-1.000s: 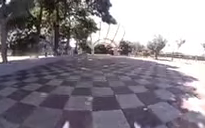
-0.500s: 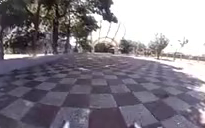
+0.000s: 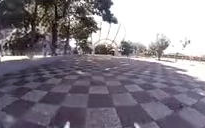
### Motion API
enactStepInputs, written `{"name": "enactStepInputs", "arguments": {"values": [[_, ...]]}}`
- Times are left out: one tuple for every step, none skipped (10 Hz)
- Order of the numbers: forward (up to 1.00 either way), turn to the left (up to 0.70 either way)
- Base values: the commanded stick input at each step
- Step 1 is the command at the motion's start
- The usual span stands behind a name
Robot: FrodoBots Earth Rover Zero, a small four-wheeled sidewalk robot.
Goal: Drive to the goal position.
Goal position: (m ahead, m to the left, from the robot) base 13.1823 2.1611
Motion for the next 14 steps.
{"name": "enactStepInputs", "arguments": {"values": [[0.7,0.0],[0.7,0.0],[0.7,0.0],[0.7,0.0],[0.7,0.0],[0.7,0.0],[0.7,-0.02],[0.7,-0.17],[0.7,-0.33],[0.7,-0.25],[0.7,-0.14],[0.7,-0.03],[0.7,0.0],[0.7,0.0]]}}
